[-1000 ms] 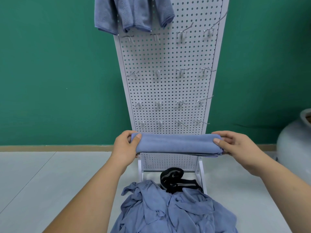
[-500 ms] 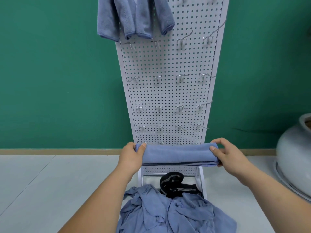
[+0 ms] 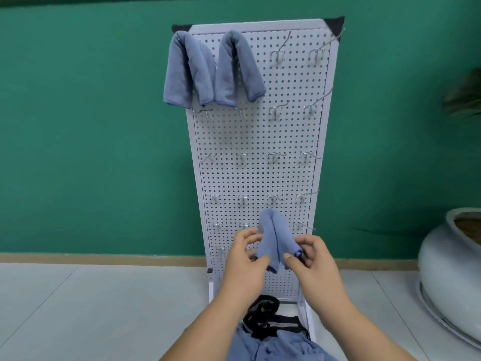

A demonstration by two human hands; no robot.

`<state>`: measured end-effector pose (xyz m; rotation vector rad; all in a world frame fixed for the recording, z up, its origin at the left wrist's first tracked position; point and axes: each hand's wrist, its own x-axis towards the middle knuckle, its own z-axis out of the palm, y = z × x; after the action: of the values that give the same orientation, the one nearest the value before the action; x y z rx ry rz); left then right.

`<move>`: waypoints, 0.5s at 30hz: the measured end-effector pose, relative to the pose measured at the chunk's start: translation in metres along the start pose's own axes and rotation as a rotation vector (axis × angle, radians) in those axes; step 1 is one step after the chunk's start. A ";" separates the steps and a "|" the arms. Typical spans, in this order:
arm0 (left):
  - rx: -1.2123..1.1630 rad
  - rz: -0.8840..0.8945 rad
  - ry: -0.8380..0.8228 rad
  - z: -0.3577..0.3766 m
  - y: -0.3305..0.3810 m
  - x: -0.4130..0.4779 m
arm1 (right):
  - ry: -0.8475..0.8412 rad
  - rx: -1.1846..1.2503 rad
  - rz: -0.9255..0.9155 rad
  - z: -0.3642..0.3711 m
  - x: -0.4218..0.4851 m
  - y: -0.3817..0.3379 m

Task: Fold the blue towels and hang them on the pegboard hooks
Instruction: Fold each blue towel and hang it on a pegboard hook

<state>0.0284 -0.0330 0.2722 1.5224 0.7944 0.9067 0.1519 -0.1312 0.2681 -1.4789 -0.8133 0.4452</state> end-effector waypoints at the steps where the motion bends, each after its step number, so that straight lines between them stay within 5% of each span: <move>1: -0.011 -0.002 -0.010 0.002 0.003 -0.002 | -0.005 0.036 -0.003 0.001 -0.002 -0.003; 8: -0.053 0.035 -0.028 0.011 0.044 0.005 | 0.005 -0.017 -0.008 -0.008 0.013 -0.049; 15: 0.007 0.251 -0.079 0.013 0.124 0.036 | 0.025 -0.180 -0.262 -0.013 0.058 -0.119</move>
<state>0.0575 -0.0243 0.3988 1.6790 0.5579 1.0208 0.1750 -0.1083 0.3972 -1.5131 -1.0327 0.1600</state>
